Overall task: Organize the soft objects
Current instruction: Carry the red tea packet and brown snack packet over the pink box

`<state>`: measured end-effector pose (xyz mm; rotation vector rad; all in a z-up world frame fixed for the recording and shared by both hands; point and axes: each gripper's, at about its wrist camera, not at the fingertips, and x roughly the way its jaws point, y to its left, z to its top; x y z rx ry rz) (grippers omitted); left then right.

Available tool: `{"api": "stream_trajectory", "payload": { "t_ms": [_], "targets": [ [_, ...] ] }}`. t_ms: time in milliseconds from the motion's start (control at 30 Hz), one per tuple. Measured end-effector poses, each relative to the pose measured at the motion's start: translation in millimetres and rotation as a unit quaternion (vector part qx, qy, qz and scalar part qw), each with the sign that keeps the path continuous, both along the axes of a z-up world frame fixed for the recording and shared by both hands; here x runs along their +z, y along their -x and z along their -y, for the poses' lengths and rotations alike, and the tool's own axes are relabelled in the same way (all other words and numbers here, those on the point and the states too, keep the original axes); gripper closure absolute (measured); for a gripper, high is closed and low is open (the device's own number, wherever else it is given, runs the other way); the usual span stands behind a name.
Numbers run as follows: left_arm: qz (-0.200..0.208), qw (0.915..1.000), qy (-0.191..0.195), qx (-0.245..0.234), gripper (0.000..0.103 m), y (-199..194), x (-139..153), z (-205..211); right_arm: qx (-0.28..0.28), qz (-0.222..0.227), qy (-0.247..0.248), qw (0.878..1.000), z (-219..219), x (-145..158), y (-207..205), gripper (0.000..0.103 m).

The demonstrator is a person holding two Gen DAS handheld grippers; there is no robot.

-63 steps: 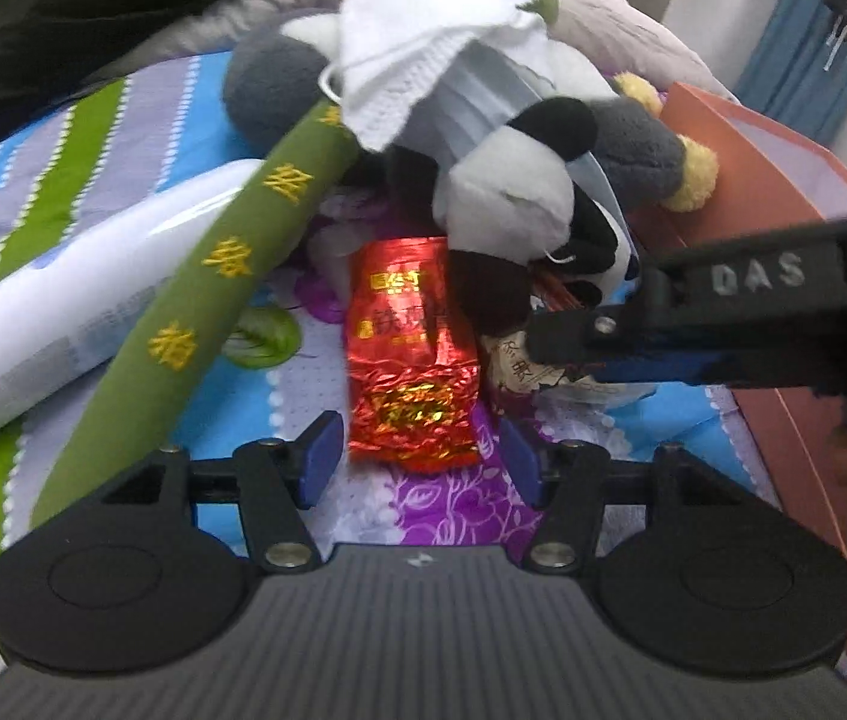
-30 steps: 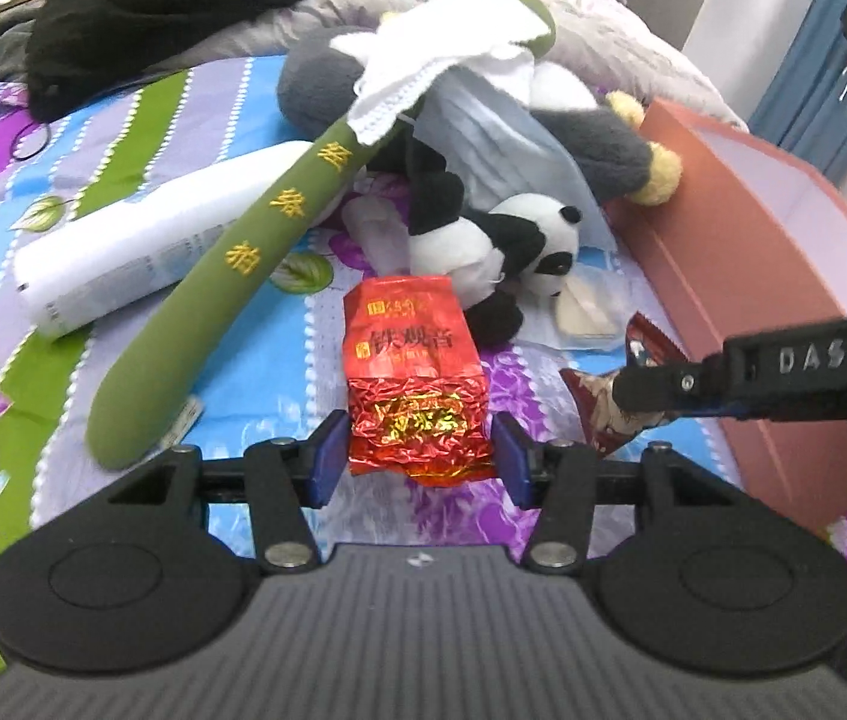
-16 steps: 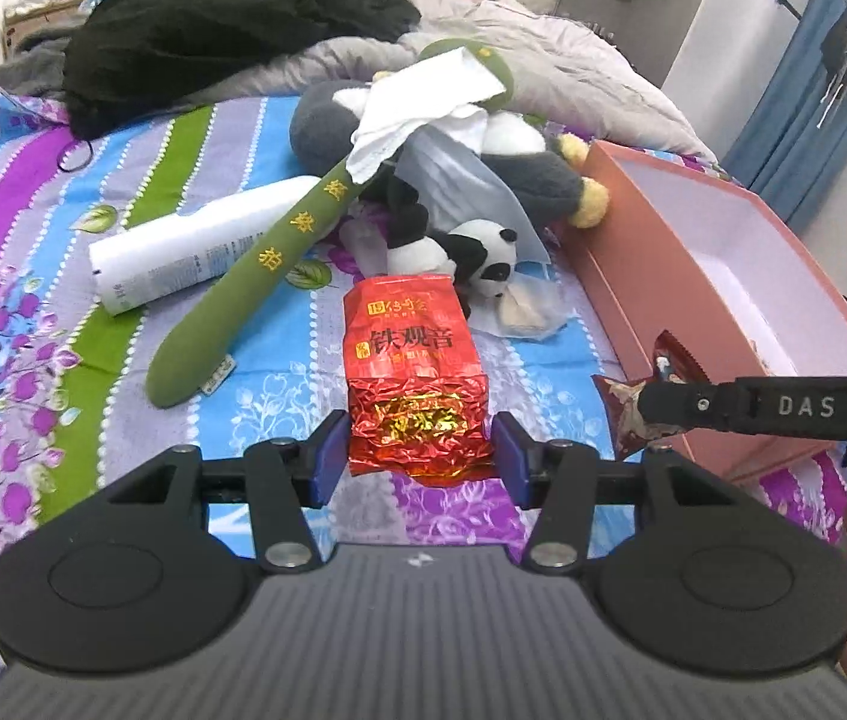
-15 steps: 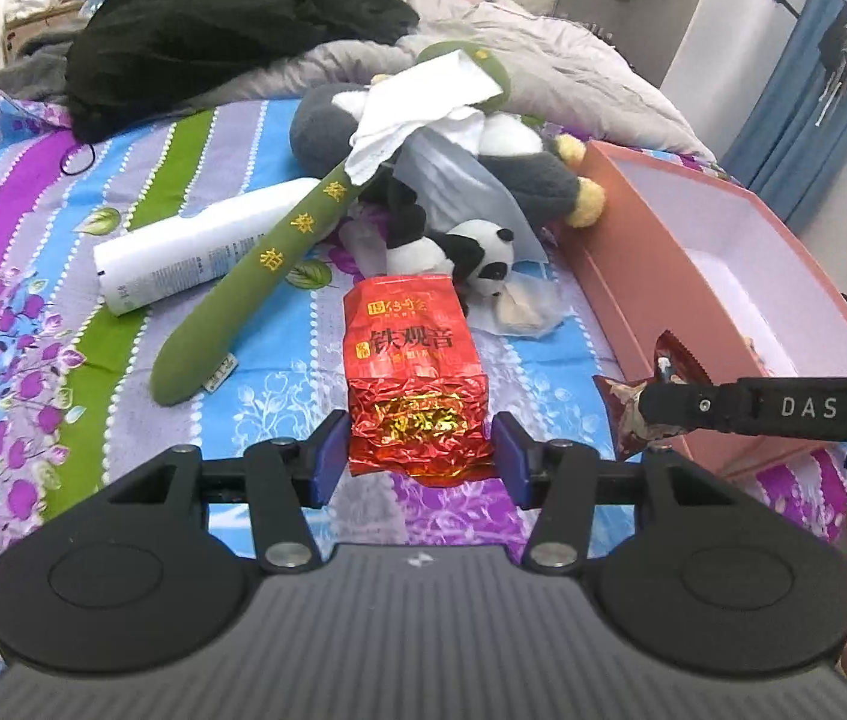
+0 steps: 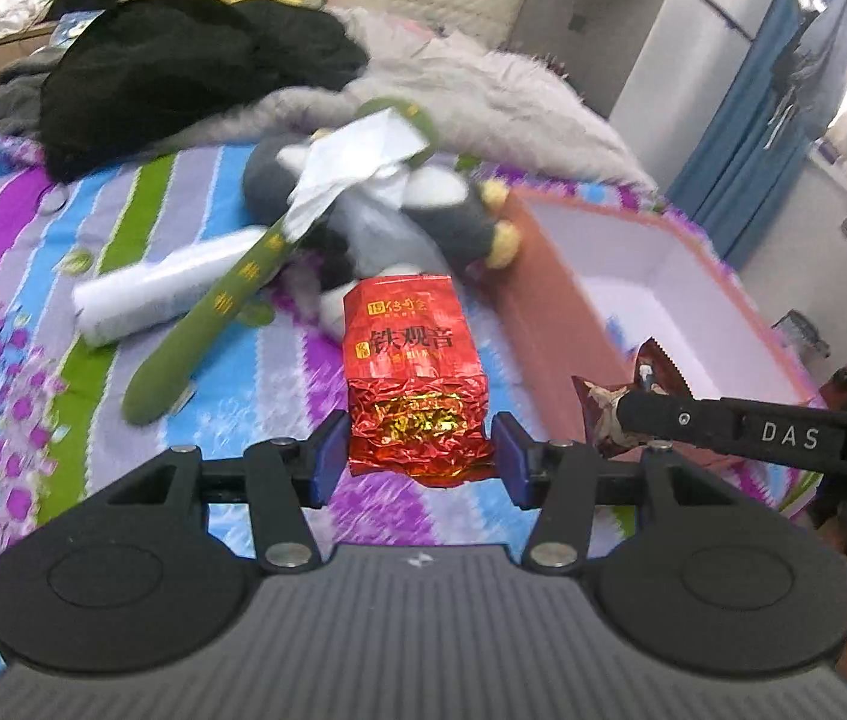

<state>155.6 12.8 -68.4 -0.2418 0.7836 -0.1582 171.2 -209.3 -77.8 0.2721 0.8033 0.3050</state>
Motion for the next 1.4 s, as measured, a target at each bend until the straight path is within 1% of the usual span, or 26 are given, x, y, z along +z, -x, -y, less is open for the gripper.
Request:
{"api": "stream_trajectory", "payload": {
  "t_ms": [133, 367, 500, 633, 733, 867, 1000, 1233, 1267, 1400],
  "targets": [
    [0.022, 0.9995, 0.005, -0.022, 0.046, -18, 26, 16, -0.012, 0.038, 0.003, 0.999, 14, 27, -6, 0.076],
    [0.062, 0.9948, -0.002, -0.081, 0.046, -52, 72, 64, -0.039, 0.1, 0.014, 0.994, 42, 70, -20, 0.076],
    [0.076, 0.9916, 0.004, -0.104, 0.046, -70, 93, 90, -0.058, 0.121, 0.025, 0.991, 60, 89, -27, 0.076],
    [0.078, 0.9888, 0.005, -0.127, 0.046, -91, 107, 117, -0.08, 0.12, 0.034, 0.989, 81, 97, -38, 0.076],
    [0.071, 0.9872, -0.001, -0.142, 0.046, -110, 110, 139, -0.1, 0.103, 0.047, 0.989, 98, 93, -49, 0.076],
    [0.053, 0.9844, -0.01, -0.168, 0.046, -136, 101, 169, -0.124, 0.062, 0.06, 0.989, 124, 75, -66, 0.076],
    [0.033, 0.9807, -0.04, -0.189, 0.046, -159, 83, 200, -0.139, 0.021, 0.08, 0.987, 147, 53, -80, 0.076],
    [-0.013, 0.9717, -0.079, -0.222, 0.046, -187, 47, 243, -0.152, -0.043, 0.086, 0.984, 174, 16, -97, 0.076],
    [-0.019, 0.9705, -0.083, -0.226, 0.046, -189, 41, 247, -0.155, -0.051, 0.089, 0.983, 177, 9, -98, 0.076],
    [-0.045, 0.9694, -0.073, -0.23, 0.046, -198, 22, 257, -0.157, -0.074, 0.088, 0.981, 184, -9, -100, 0.075]
  ]
}}
